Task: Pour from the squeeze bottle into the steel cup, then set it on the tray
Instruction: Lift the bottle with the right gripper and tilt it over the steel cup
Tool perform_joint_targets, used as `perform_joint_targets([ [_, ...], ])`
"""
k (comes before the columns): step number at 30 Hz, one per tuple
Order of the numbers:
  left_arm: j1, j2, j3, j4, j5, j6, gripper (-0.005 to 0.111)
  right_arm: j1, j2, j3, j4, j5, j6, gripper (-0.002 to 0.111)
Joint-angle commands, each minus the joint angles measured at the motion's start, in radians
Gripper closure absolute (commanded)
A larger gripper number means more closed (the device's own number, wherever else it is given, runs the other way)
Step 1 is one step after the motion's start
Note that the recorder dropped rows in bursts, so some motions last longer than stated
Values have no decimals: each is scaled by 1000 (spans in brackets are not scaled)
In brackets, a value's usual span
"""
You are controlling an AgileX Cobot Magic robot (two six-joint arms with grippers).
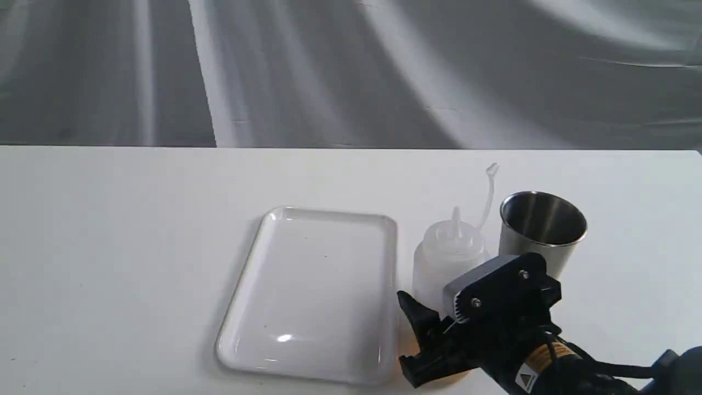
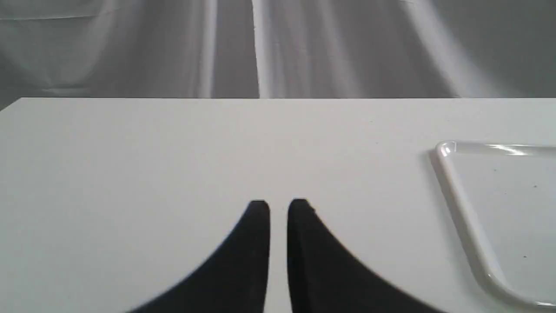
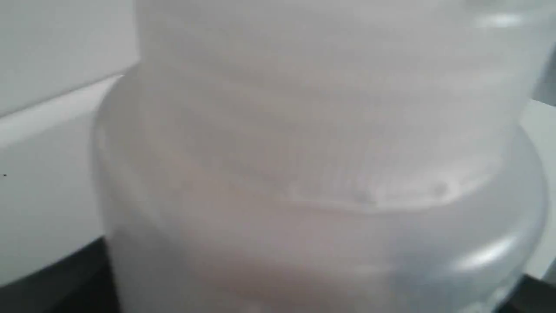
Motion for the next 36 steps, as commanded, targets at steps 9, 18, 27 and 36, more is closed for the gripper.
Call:
perform_joint_targets([
  [9, -2, -3, 4, 0, -7, -7, 98, 0, -214, 18, -12, 4, -25, 108],
  [18, -2, -3, 4, 0, -7, -3, 98, 2, -420, 18, -17, 104, -44, 108],
  [27, -2, -3, 4, 0, -7, -3, 98, 2, -630, 18, 8, 253, -126, 108],
  [36, -2, -3, 4, 0, -7, -3, 98, 2, -804, 18, 92, 360, -278, 108],
])
